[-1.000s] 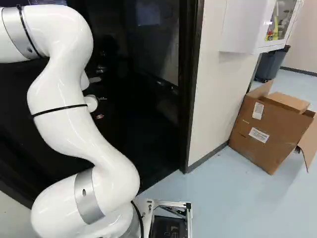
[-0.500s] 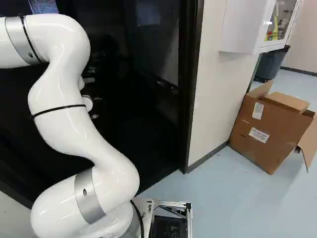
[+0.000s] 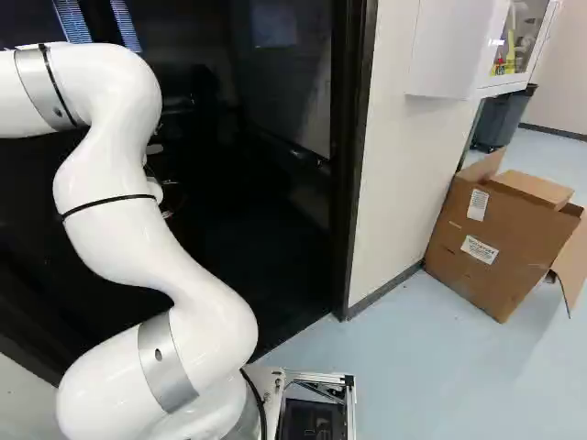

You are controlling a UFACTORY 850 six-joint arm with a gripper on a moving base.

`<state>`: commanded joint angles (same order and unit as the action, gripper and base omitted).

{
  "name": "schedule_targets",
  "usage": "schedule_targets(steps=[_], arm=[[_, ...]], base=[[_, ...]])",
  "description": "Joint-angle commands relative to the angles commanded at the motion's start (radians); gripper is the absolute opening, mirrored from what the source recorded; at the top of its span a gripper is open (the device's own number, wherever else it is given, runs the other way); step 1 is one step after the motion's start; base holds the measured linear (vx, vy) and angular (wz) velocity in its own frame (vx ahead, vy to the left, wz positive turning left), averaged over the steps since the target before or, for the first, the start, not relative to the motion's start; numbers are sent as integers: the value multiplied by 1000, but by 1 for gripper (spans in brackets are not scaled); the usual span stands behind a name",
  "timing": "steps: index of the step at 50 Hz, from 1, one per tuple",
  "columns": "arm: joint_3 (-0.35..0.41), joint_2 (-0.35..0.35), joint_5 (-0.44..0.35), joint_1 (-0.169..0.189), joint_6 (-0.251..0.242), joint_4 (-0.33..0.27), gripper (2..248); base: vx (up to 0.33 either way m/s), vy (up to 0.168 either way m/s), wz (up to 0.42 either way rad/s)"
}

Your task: Open the door and move inside

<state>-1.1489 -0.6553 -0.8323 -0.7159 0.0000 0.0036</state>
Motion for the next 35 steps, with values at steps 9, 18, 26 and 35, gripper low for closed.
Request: schedule_targets(steps=[9,18,26,35], arm=[[-37,-27,0,-16,0,-18,247],[-75,-54,0,-32,0,-40,247],[-110,-79,0,-47,0,-61,247],[-150,-108,0,-63,0,-85,247]], base=[[0,0,0],[0,0,0],[0,0,0],[0,0,0]])
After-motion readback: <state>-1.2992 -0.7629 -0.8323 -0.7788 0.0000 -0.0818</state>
